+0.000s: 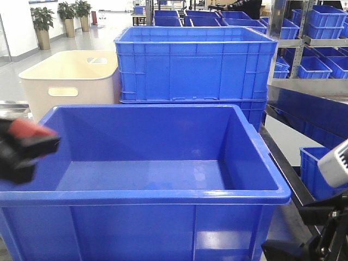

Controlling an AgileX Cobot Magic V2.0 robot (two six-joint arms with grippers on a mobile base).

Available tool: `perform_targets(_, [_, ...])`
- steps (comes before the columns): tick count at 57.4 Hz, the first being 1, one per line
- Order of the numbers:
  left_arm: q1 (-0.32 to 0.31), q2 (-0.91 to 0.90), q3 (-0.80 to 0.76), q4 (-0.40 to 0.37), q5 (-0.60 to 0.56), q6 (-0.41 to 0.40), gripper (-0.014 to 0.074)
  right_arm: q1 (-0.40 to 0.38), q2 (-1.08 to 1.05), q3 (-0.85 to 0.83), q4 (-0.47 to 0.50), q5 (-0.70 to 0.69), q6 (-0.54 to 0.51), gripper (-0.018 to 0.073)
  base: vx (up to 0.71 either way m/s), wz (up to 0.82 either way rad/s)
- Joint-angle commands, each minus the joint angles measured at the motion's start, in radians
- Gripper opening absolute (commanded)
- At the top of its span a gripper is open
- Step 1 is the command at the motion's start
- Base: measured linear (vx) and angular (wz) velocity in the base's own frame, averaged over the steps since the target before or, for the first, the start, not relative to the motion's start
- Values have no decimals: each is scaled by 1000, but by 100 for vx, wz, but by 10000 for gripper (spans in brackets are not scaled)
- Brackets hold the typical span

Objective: Pick red and yellow blocks into blue bin
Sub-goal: 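Move the left gripper over the blue bin and release the red cube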

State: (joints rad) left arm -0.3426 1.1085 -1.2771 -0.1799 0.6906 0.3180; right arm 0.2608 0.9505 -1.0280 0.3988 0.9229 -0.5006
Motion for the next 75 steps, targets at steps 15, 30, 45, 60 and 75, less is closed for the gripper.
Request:
perform_targets(15, [-3, 345, -254, -16, -37, 13, 209, -1, -13, -27, 25, -62, -9, 577, 0, 0])
perform_targets(30, [-3, 470, -299, -16, 25, 11, 442, -1, -13, -27, 26, -62, -9, 577, 0, 0])
perform_targets(45, [-3, 457, -306, -8, 28, 12, 648, -1, -13, -27, 24, -65, -9, 577, 0, 0])
perform_targets(60, [-3, 304, -309, -10, 59, 12, 627, -1, -13, -27, 23, -69, -9, 577, 0, 0])
perform_targets(75, [-3, 31, -271, 44, 293, -97, 549, -2, -13, -27, -154, -40, 186, 559, 0, 0])
